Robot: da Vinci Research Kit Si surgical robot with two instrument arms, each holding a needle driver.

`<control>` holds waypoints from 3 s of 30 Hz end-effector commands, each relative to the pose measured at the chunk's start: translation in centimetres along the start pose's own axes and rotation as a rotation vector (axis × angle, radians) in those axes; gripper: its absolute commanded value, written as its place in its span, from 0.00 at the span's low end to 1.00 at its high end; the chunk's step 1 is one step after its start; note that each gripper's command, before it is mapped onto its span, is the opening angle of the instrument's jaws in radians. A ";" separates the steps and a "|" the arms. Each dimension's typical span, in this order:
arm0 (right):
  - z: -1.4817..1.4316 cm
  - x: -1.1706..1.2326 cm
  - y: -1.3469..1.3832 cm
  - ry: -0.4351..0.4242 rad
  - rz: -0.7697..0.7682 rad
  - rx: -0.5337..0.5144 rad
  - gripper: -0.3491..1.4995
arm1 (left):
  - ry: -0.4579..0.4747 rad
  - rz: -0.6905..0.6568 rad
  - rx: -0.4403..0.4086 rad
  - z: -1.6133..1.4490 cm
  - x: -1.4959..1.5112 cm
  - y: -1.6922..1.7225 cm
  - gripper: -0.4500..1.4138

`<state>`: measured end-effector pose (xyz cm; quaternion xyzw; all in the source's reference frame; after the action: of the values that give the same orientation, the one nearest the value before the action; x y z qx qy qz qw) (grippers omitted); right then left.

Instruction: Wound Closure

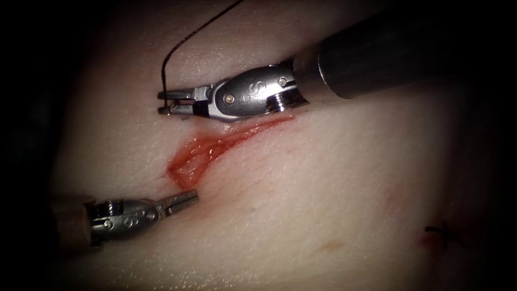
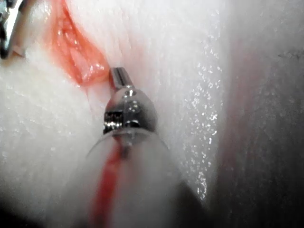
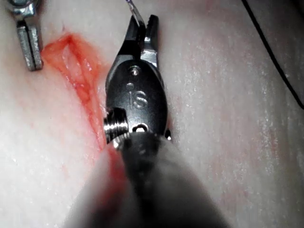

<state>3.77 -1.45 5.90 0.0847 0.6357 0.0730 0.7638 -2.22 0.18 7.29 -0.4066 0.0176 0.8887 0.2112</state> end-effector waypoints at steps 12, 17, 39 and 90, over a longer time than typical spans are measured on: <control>0.08 -0.07 0.02 -0.009 -0.115 -0.029 0.00 | 0.003 -0.002 -0.007 0.06 -0.04 0.09 0.00; 0.08 0.02 -0.01 0.025 -0.264 -0.021 0.00 | 0.003 -0.006 -0.006 0.06 -0.06 0.11 0.00; 0.05 0.30 -0.12 0.090 -0.497 -0.058 0.00 | 0.002 -0.002 -0.007 0.02 -0.10 0.09 0.00; 0.29 0.34 0.10 0.026 0.190 0.087 0.00 | 0.001 -0.004 -0.004 0.05 -0.13 0.12 0.00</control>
<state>4.05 -1.20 5.62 0.1939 0.6344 0.1343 0.7361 -2.15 0.11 7.34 -0.4068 0.0167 0.8885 0.2117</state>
